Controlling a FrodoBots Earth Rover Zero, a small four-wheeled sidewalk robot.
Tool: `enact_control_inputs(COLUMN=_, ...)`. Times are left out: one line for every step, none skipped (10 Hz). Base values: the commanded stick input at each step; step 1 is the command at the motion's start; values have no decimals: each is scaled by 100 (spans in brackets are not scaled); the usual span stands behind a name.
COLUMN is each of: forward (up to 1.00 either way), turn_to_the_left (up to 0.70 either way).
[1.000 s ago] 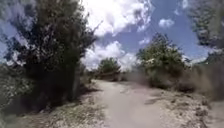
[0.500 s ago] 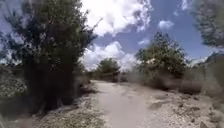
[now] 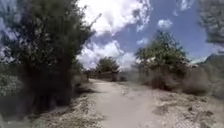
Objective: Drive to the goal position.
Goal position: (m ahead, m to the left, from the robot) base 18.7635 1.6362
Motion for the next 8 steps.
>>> enact_control_inputs(forward=45, turn_to_the_left=0)
enact_control_inputs(forward=45, turn_to_the_left=0)
enact_control_inputs(forward=45, turn_to_the_left=0)
enact_control_inputs(forward=45, turn_to_the_left=0)
enact_control_inputs(forward=45, turn_to_the_left=0)
enact_control_inputs(forward=45, turn_to_the_left=0)
enact_control_inputs(forward=45, turn_to_the_left=0)
enact_control_inputs(forward=45, turn_to_the_left=0)
